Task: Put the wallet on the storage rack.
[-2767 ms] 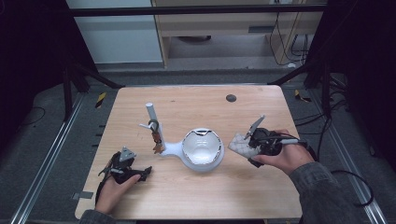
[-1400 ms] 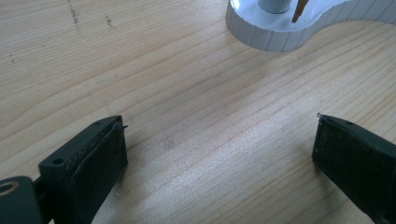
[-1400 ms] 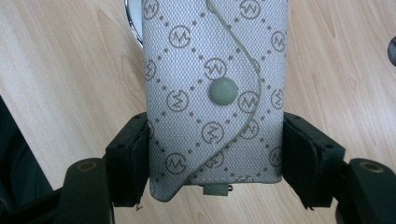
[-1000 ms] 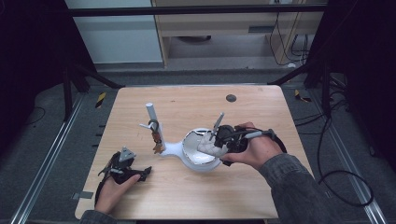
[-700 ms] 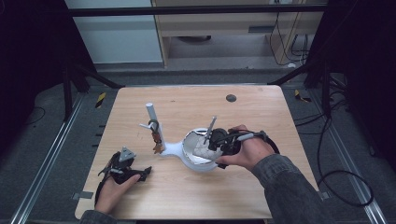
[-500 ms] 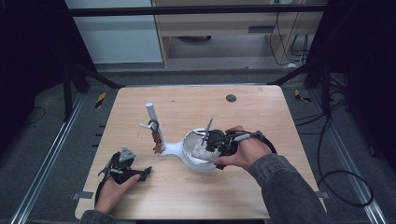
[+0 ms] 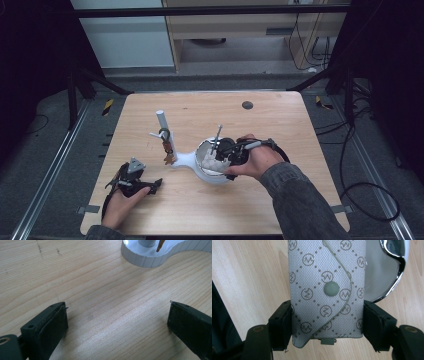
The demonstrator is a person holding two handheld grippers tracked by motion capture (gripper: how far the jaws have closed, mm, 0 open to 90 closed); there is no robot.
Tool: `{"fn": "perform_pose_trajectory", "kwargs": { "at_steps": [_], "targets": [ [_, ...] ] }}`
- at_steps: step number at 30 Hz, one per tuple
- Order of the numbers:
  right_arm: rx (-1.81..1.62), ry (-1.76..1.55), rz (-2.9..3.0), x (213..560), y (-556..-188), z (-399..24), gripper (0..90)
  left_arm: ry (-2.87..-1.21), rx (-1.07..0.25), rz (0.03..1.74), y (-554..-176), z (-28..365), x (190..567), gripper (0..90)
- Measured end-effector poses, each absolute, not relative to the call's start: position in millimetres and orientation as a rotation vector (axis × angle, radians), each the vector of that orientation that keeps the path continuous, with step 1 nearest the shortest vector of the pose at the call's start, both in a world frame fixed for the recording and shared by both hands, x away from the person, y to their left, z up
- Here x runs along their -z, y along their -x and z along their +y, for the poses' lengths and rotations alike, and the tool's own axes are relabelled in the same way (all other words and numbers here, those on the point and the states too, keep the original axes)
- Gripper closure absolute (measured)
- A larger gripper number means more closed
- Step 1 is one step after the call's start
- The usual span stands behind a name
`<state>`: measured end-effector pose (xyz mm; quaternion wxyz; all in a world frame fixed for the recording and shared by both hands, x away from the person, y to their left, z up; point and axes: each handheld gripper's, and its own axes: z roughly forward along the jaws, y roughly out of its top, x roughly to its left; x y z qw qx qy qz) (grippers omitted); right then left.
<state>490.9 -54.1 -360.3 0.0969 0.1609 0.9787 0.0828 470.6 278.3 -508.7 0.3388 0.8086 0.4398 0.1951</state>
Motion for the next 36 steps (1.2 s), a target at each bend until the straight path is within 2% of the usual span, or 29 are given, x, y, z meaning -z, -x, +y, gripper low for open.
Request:
{"fn": "perform_pose_trajectory", "kwargs": {
  "at_steps": [36],
  "targets": [
    [-0.130, -0.479, 2.902, 365, -512, -38, 31.5, -2.108, -0.507, 1.146, -471, 278, 509, 2.2]
  ]
}}
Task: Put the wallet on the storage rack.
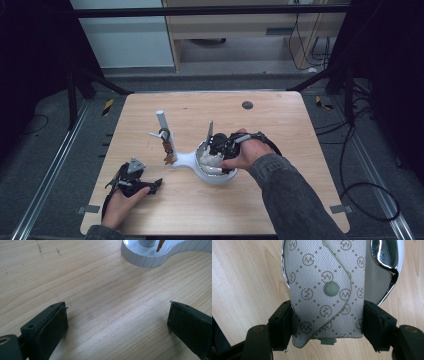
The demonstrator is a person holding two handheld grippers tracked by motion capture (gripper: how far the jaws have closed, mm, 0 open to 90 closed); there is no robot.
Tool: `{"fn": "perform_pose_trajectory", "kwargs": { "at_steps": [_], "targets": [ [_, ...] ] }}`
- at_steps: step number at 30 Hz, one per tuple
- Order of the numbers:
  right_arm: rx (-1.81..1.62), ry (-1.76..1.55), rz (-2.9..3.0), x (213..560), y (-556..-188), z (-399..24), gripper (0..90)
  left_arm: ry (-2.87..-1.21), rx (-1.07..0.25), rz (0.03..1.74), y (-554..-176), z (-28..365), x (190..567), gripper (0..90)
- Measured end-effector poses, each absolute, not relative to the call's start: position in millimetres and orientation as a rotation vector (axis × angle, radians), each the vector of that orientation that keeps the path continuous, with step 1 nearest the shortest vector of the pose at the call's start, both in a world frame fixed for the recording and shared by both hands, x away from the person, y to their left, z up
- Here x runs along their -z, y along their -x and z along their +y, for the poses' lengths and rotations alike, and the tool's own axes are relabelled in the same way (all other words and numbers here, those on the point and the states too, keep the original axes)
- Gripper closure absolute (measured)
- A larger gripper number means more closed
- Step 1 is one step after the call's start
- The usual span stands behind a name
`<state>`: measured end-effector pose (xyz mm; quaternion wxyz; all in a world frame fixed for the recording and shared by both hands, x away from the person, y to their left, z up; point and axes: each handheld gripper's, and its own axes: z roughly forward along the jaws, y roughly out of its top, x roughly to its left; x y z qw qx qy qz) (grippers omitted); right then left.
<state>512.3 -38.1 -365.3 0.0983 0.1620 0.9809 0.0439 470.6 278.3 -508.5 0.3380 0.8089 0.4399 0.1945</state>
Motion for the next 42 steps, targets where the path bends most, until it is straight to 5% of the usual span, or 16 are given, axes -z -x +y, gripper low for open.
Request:
{"fn": "perform_pose_trajectory", "kwargs": {
  "at_steps": [42],
  "targets": [
    [-0.083, -0.507, 2.890, 380, -530, -27, 31.2, -2.108, -0.508, 1.146, -471, 278, 509, 2.2]
  ]
}}
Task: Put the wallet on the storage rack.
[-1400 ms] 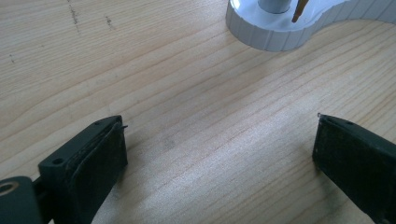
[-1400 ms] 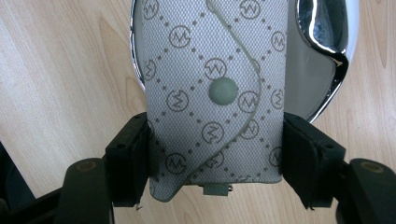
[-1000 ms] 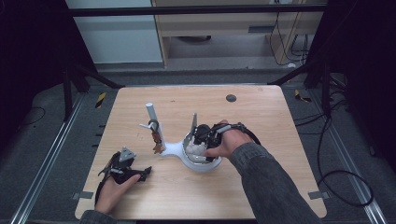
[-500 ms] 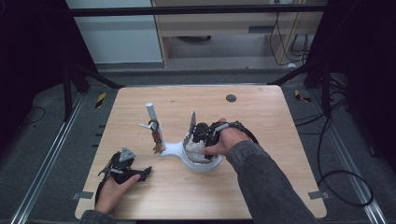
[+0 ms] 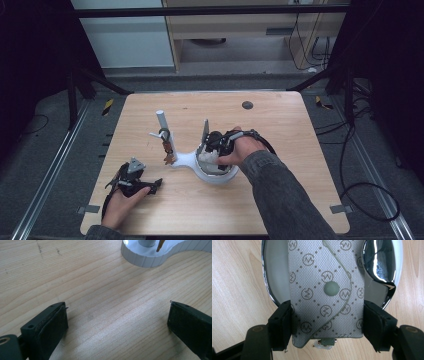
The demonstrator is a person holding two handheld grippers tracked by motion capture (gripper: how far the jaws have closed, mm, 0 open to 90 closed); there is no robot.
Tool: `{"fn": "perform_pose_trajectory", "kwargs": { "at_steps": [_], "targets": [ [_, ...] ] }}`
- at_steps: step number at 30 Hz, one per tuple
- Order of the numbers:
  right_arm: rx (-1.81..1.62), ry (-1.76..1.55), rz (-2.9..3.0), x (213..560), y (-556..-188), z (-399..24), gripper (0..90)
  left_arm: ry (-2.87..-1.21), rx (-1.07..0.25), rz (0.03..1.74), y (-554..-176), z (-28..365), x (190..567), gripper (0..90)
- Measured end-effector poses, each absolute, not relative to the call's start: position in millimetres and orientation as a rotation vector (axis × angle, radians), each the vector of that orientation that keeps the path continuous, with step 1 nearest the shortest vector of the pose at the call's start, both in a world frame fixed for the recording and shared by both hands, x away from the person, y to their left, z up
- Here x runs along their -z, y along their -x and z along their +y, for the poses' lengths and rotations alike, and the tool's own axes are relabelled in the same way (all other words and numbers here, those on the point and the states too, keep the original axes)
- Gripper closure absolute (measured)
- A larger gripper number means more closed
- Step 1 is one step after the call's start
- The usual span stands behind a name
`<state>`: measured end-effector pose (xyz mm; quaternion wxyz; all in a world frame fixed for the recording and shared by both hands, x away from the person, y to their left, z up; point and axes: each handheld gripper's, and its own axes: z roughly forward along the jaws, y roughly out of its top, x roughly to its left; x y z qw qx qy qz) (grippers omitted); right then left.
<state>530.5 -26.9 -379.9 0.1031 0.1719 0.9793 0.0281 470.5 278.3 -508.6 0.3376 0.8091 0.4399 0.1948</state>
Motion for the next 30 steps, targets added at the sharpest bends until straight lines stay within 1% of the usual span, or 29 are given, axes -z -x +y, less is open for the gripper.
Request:
{"fn": "perform_pose_trajectory", "kwargs": {
  "at_steps": [6, 7, 9, 10, 30],
  "targets": [
    [-0.082, -0.509, 2.884, 382, -532, -24, 29.8, -2.108, -0.508, 1.146, -471, 278, 509, 2.2],
    [-0.090, -0.525, 2.881, 383, -532, -24, 28.6, -2.108, -0.508, 1.146, -471, 278, 509, 2.2],
    [-0.143, -0.555, 2.881, 381, -532, -24, 22.9, -2.108, -0.508, 1.146, -471, 278, 509, 2.2],
    [-0.187, -0.569, 2.884, 379, -531, -25, 22.8, -2.108, -0.507, 1.146, -471, 278, 509, 2.2],
    [-0.291, -0.593, 2.840, 362, -519, -35, 23.5, -2.108, -0.508, 1.146, -471, 278, 509, 2.2]
  ]
}}
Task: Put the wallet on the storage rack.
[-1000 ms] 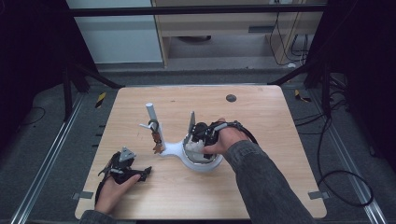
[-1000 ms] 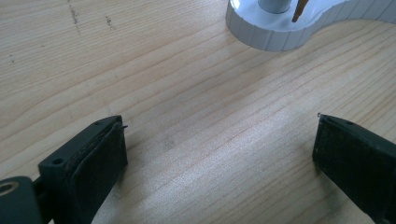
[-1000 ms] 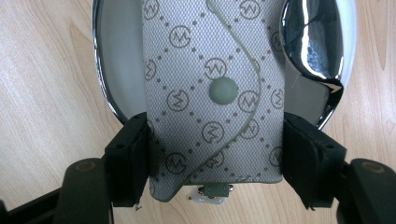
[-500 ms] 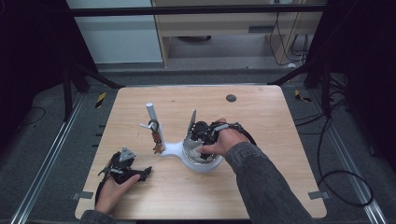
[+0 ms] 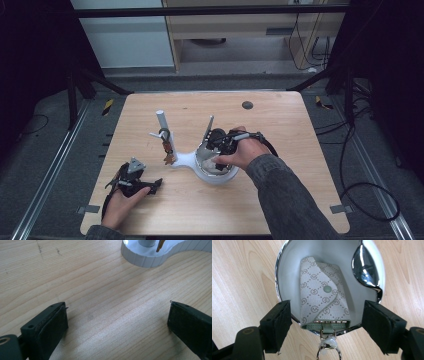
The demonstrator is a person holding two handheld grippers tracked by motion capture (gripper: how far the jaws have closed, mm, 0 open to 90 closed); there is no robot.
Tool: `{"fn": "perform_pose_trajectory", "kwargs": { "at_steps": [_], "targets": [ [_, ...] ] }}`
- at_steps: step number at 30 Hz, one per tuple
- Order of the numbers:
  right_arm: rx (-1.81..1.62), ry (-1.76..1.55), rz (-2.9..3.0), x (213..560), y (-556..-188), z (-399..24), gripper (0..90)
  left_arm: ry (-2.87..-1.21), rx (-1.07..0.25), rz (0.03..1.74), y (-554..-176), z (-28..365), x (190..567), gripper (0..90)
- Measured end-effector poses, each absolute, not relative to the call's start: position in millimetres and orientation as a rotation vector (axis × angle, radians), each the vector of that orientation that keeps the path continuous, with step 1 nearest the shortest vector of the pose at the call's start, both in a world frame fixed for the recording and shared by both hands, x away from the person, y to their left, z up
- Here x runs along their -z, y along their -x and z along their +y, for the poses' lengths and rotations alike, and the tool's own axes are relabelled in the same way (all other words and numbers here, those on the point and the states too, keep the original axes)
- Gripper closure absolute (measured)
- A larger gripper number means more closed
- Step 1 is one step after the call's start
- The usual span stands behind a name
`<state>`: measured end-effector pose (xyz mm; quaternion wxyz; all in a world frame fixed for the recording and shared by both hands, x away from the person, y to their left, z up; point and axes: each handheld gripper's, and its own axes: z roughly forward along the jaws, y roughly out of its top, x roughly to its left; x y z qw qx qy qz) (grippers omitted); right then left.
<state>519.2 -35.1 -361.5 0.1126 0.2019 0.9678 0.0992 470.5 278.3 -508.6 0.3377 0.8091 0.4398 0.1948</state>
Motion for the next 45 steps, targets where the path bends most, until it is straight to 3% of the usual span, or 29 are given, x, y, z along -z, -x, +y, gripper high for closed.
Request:
{"fn": "perform_pose_trajectory", "kwargs": {
  "at_steps": [16, 33, 45],
  "targets": [
    [-0.404, -0.645, 2.788, 348, -514, -57, 19.4, -2.106, -0.509, 1.145, -471, 278, 509, 2.2],
    [-0.598, -0.762, 2.630, 339, -511, -90, 6.2, -2.105, -0.508, 1.147, -470, 278, 509, 2.1],
    [-0.738, -0.917, 2.501, 347, -508, -131, 8.3, -2.109, -0.509, 1.144, -470, 278, 509, 2.1]
  ]
}}
